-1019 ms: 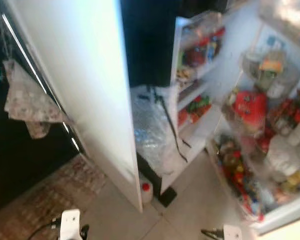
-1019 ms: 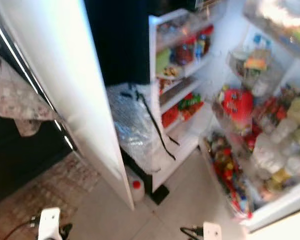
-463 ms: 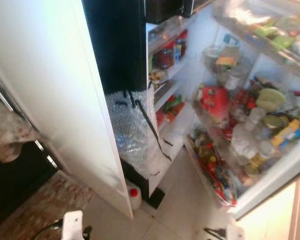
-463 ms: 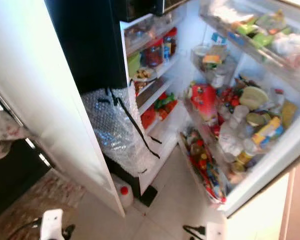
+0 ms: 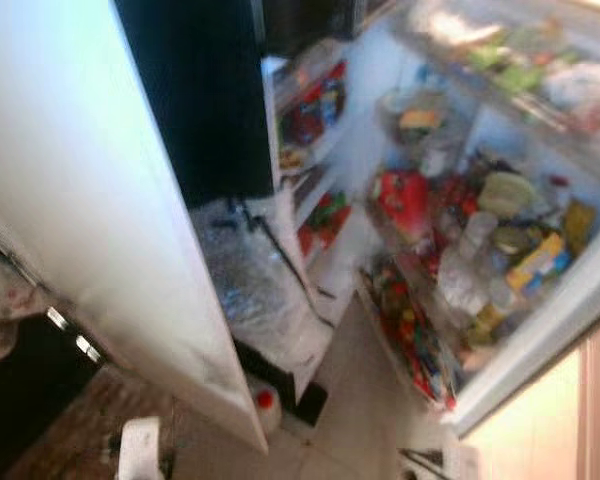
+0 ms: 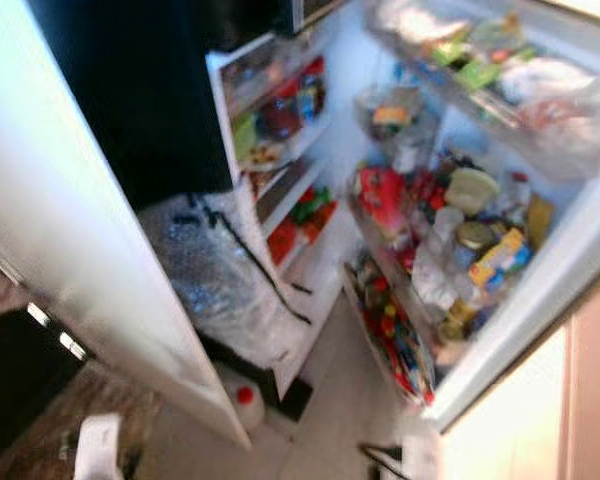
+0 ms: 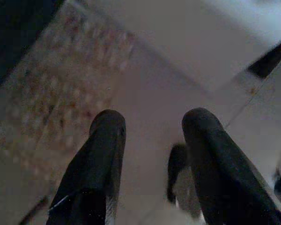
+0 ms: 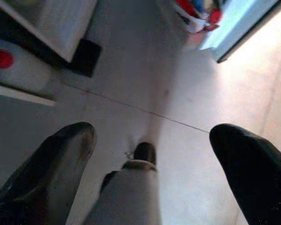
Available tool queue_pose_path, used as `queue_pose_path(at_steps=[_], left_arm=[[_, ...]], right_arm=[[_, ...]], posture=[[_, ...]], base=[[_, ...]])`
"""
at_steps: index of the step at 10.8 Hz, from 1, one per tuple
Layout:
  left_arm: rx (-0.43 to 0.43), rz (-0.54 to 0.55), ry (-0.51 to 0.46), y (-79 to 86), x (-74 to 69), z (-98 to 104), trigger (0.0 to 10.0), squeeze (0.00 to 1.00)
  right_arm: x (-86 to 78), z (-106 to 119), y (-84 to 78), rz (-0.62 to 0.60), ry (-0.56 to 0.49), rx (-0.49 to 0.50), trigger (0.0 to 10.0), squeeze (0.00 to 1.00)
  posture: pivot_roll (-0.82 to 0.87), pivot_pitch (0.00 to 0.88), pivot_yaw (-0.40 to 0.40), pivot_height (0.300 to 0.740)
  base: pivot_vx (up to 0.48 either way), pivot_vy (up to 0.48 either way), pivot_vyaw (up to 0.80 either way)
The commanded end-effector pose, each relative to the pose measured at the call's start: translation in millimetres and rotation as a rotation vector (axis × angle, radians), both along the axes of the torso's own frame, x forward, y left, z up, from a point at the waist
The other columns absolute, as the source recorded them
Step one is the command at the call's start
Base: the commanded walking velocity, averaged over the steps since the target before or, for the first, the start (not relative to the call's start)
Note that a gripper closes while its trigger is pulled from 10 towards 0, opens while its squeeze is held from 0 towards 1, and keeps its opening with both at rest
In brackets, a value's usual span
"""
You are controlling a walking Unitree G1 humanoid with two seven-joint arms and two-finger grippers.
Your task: Restocking fridge
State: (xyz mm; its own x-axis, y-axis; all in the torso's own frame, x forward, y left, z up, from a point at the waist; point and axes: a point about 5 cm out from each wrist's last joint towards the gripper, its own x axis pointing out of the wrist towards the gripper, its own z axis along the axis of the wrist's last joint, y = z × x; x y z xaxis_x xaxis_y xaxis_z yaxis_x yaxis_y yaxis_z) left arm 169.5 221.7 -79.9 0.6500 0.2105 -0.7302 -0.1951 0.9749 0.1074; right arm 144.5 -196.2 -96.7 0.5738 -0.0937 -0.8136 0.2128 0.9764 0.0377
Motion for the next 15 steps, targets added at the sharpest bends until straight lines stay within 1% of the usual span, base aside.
queue_pose_path(at_steps=[1,2,3,4,5,6,7,8,9,10,11,12,13,14,15], left_arm=[[0.007,-0.004,0.002,-0.6,1.7,0,10.0,0.0],[0.006,-0.005,0.0,-1.4,2.3,1,10.0,0.0],[0.007,-0.005,0.0,-1.1,2.1,1,10.0,0.0],[0.011,-0.004,0.003,-0.2,0.5,0,10.0,0.0],[0.016,-0.004,0.009,0.7,-1.3,0,10.0,0.0],[0.016,-0.003,0.009,0.7,-1.2,0,10.0,0.0],[0.017,-0.004,0.007,0.5,-0.9,0,10.0,0.0],[0.018,-0.006,0.005,0.0,0.0,0,10.0,0.0],[0.019,-0.007,0.001,-0.8,1.6,1,10.0,0.0],[0.018,-0.01,0.0,-1.7,2.2,1,10.0,0.0],[0.017,-0.008,-0.001,-1.9,2.1,1,10.0,0.0],[0.015,-0.009,0.001,-2.7,1.6,0,10.0,0.0],[0.014,-0.011,0.005,-3.5,0.4,-1,10.0,0.0],[0.014,-0.011,0.008,-4.0,-0.6,-1,10.0,0.0],[0.014,-0.013,0.008,-4.1,-0.7,-1,10.0,0.0]], right_arm=[[-7.1,-2,-5.8,-0.009,0.018,-0.017,10.0,0.0],[-5.7,0,-7.9,-0.015,0.0,-0.048,10.0,0.0],[-5.8,0,-8.7,-0.043,-0.009,-0.052,10.0,0.0],[-5.3,1,-10.9,-0.08,-0.031,-0.08,10.0,0.0],[-6.0,3,-13.6,-0.147,-0.05,-0.108,10.0,0.0],[-7.0,3,-14.7,-0.187,-0.054,-0.115,10.0,0.0],[24.4,23,-30.5,-0.265,-0.181,-0.256,10.0,0.0],[49.3,49,-59.4,-0.344,-0.328,-0.371,10.0,0.0],[56.8,61,-72.9,-0.415,-0.383,-0.432,10.0,0.0],[65.9,73,-80.9,-0.436,-0.433,-0.475,10.0,0.0],[68.0,77,-83.5,-0.467,-0.452,-0.492,10.0,0.0],[66.6,76,-83.0,-0.468,-0.446,-0.494,10.0,0.0],[63.3,72,-81.0,-0.466,-0.429,-0.492,10.0,0.0],[55.9,70,-83.7,-0.504,-0.409,-0.528,10.0,0.0],[55.7,73,-87.1,-0.52,-0.416,-0.547,10.0,0.0]], posture=[[-0.01,0.014,0.053,0.74],[0.0,0.015,0.051,0.74],[0.0,0.015,0.051,0.74],[-0.01,0.016,0.051,0.74],[-0.01,0.017,0.051,0.74],[-0.01,0.016,0.052,0.74],[-0.01,0.016,0.052,0.74],[-0.01,0.011,0.051,0.74],[-0.02,0.009,0.051,0.74],[-0.02,0.004,0.048,0.74],[-0.01,0.003,0.046,0.74],[-0.02,0.003,0.046,0.74],[-0.02,0.001,0.045,0.74],[-0.01,0.001,0.045,0.74],[-0.01,0.001,0.045,0.74]], base=[[0.0,0.0,0.0],[0.0,0.0,0.0],[0.0,0.0,0.0],[0.0,0.0,0.0],[0.0,0.0,0.0],[0.0,0.0,0.0],[0.0,0.0,0.0],[0.0,0.0,0.0],[0.0,0.0,0.0],[0.0,0.0,0.0],[0.0,0.0,0.0],[0.0,0.0,0.0],[0.0,0.0,0.0],[0.0,0.0,0.0],[0.0,0.0,0.0]])
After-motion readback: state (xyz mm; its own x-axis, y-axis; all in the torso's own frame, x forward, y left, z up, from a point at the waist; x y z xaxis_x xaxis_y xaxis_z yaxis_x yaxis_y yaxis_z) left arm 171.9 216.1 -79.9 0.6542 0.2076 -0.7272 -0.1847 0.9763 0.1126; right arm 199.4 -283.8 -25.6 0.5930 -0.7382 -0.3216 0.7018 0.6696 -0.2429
